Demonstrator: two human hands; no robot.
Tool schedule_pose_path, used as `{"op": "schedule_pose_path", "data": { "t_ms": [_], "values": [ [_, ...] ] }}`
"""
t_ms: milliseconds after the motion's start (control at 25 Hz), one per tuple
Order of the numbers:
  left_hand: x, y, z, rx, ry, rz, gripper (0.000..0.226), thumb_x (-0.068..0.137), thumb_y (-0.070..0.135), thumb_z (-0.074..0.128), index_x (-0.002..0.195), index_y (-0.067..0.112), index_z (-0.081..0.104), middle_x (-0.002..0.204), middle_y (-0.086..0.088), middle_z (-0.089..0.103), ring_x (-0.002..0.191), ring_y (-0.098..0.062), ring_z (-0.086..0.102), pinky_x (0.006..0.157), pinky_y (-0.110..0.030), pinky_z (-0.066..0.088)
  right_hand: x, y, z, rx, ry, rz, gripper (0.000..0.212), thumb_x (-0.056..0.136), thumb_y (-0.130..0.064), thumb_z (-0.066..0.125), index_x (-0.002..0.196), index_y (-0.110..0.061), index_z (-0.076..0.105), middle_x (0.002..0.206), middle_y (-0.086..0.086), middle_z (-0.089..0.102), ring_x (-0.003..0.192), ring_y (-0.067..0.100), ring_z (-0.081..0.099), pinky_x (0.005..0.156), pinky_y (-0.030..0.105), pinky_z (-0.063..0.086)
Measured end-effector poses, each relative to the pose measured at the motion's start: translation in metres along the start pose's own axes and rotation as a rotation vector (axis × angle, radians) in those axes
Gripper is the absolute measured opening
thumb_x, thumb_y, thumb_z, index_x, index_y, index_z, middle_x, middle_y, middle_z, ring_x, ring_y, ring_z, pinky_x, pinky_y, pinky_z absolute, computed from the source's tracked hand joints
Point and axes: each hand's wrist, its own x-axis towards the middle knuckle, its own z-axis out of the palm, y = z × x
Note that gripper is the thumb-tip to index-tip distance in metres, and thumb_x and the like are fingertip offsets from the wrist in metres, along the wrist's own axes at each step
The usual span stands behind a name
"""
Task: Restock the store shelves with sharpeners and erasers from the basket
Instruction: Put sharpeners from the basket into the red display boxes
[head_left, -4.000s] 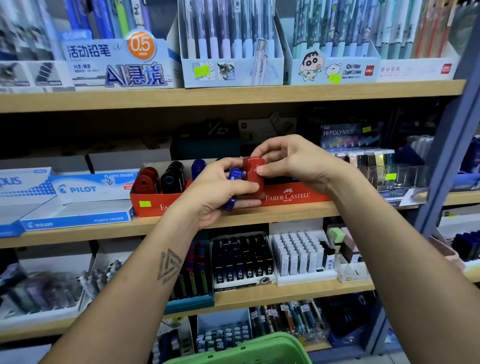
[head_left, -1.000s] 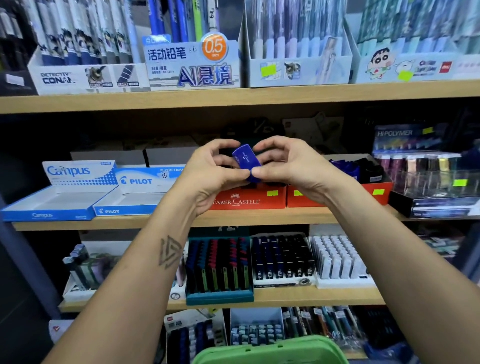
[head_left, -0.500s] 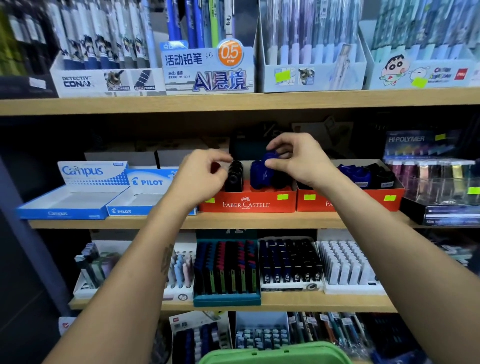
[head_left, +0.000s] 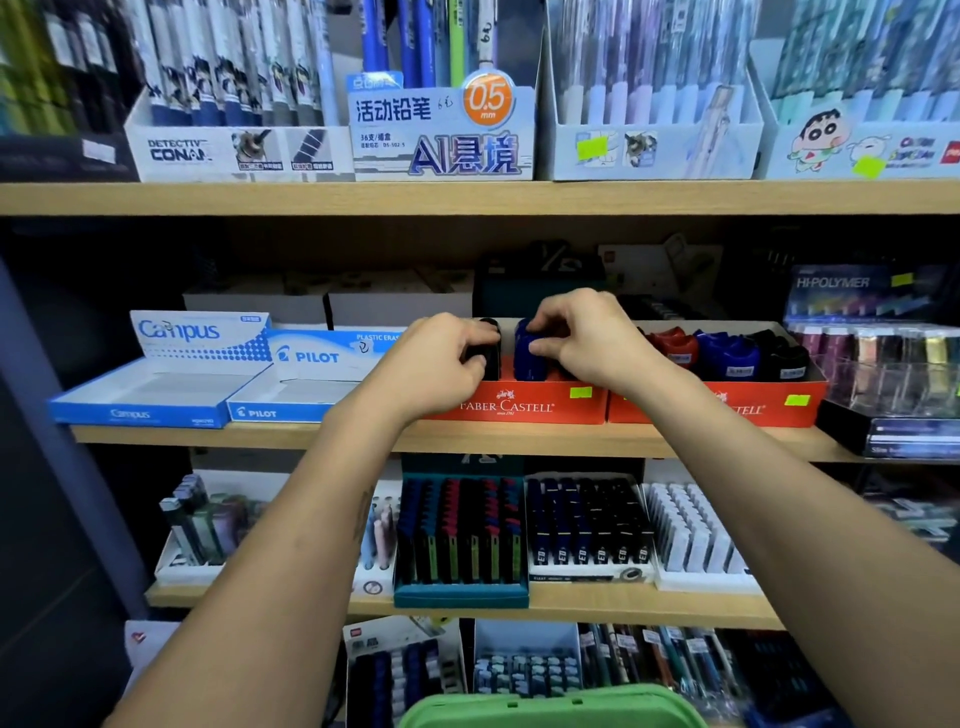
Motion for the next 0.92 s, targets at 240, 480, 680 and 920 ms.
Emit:
{"op": "schedule_pose_path", "data": {
  "t_ms": [240,480,680,920],
  "values": [
    [0.0,0.001,0.002,0.013,0.0,-0.025,0.057,0.087,0.0,0.051,0.138,0.022,0.06,0.145,0.004,0.055,0.138,-0.02,0.046,0.114,-0.03,0.037,-0.01,-0.008,-0.007,-0.141,-0.017,-0.012,0.041,0.085,-0.001,0.059,0.117,-0.024,0.072,0.116,-0.008,0.048,0.111,0.014,0.046,0.092,0.039,0.05],
    [-0.007,0.029,0.001,-0.04,0.125,0.085,0.059,0.08,-0.005,0.05,0.132,0.02,0.063,0.142,0.003,0.057,0.134,-0.019,0.048,0.112,-0.032,0.037,-0.051,-0.011,-0.002,-0.11,0.083,-0.126,0.064,0.082,0.002,0.051,0.144,-0.017,0.05,0.125,0.002,0.051,0.116,0.022,0.05,0.095,0.037,0.048],
    [-0.024,0.053,0.023,-0.074,0.034,0.23,0.04,0.079,0.0,0.05,0.108,0.02,0.07,0.101,0.0,0.071,0.096,-0.016,0.063,0.086,-0.034,0.052,-0.107,-0.001,0.01,0.108,0.193,-0.044,0.039,0.084,0.003,0.049,0.115,-0.011,0.068,0.099,-0.001,0.065,0.093,0.015,0.061,0.084,0.028,0.05],
    [-0.094,0.06,0.107,0.099,-0.463,0.22,0.029,0.08,0.004,0.051,0.103,0.014,0.065,0.092,-0.003,0.066,0.085,-0.025,0.062,0.07,-0.042,0.054,-0.191,0.038,0.046,0.081,-0.244,0.155,0.036,0.077,0.006,0.049,0.088,-0.014,0.076,0.074,-0.001,0.07,0.066,0.01,0.062,0.066,0.022,0.046]
  ]
}}
